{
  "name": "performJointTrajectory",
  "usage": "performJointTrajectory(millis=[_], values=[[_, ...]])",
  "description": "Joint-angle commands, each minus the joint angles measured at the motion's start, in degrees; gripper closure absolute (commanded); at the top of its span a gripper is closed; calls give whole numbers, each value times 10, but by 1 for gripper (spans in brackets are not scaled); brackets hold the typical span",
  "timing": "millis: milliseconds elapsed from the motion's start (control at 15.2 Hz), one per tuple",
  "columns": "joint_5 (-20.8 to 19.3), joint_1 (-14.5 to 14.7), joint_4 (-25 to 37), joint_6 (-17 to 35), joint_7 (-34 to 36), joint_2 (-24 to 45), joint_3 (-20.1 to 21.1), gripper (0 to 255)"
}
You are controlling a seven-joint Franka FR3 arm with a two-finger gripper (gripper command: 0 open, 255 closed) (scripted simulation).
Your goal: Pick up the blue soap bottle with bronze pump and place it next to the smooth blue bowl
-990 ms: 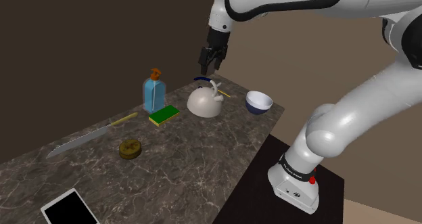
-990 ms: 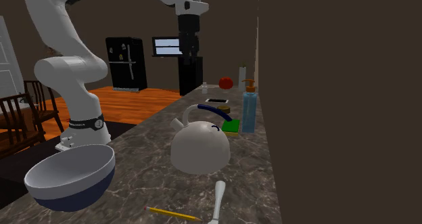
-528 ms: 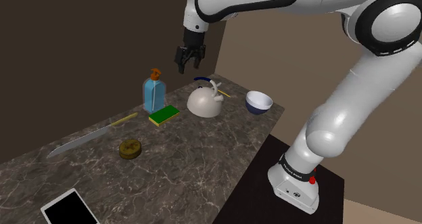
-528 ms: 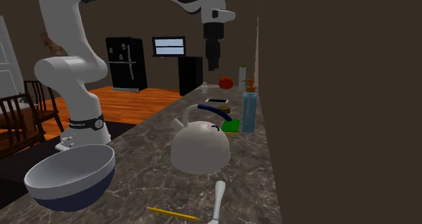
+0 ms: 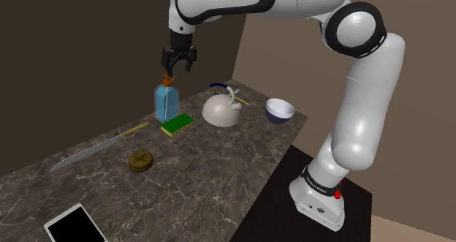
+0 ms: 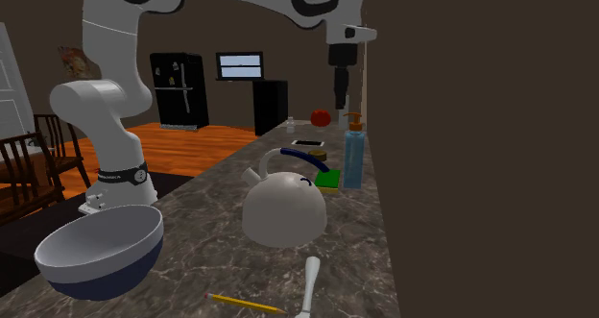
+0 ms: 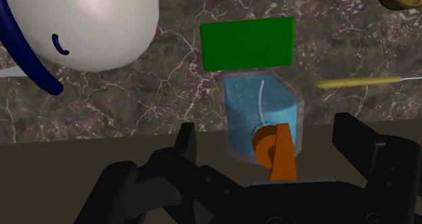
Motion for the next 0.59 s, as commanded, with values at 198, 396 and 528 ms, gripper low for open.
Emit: performJointTrajectory(millis=[198, 396, 528], values=[[-22, 23, 134, -29, 20, 108, -3, 0], [-23, 23, 114, -7, 20, 110, -3, 0], [-24, 22, 102, 7, 21, 112, -4, 0]])
